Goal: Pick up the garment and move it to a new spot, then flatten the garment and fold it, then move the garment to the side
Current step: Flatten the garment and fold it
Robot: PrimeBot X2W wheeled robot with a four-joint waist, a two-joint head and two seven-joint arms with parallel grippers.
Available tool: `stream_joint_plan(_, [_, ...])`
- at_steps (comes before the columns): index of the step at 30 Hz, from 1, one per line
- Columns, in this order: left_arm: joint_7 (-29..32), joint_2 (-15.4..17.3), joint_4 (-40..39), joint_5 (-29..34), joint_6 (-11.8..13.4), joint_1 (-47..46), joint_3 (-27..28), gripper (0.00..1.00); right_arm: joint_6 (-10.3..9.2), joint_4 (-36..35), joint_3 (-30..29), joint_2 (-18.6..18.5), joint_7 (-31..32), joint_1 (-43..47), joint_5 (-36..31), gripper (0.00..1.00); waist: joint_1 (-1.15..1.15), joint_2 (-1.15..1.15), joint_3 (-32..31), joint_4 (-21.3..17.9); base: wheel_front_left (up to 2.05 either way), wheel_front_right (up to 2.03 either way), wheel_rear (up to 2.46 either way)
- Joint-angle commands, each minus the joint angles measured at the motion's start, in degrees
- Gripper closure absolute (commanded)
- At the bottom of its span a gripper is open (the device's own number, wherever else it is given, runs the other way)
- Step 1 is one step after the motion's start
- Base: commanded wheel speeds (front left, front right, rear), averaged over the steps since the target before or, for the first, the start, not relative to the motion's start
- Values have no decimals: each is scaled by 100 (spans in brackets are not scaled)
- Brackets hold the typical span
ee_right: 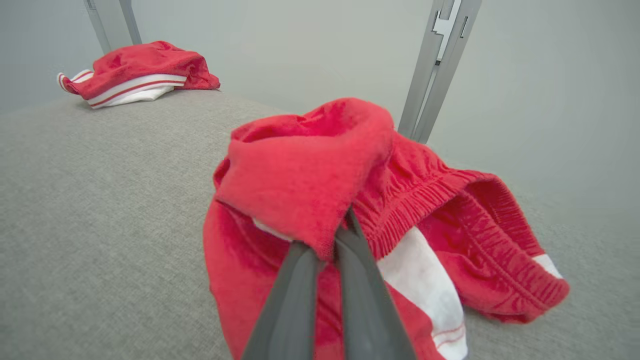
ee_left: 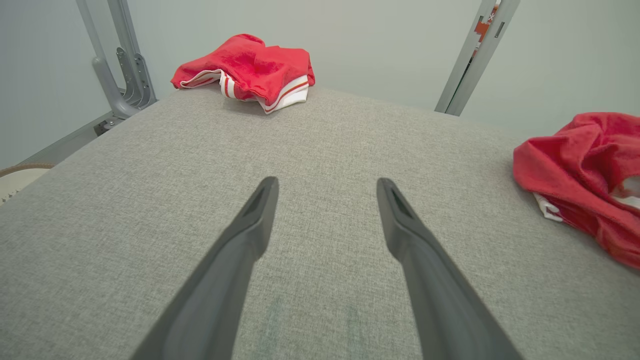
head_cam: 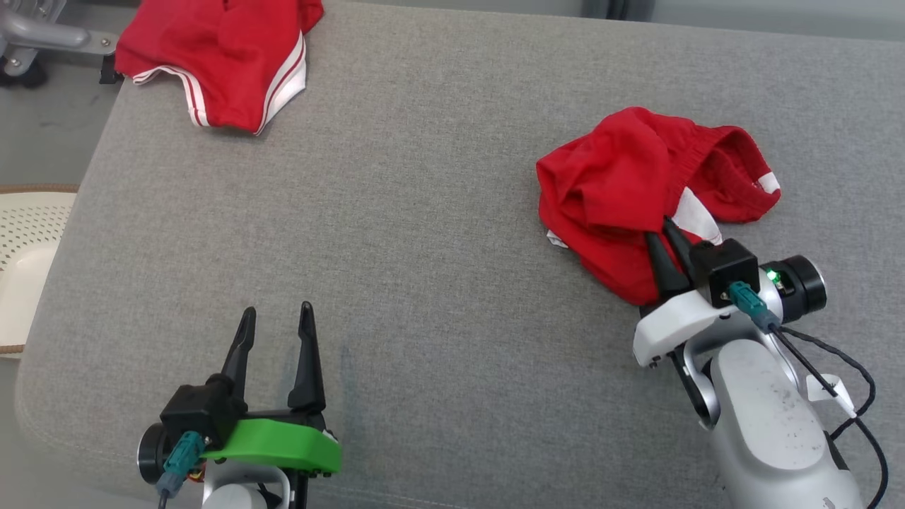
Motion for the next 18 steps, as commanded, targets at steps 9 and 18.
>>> stream_joint_plan(9, [-3,8,-5,70,-4,103,114,0,-7,-1074,166,-27,-18,104,388,100,0,0,-305,-231,0,0,0])
stream_joint_plan(18, [-3,8,-57,51,-27,52,4,0,-6,-295,-725,-23,-17,-611,-107,100,0,0,-211,-184,0,0,0])
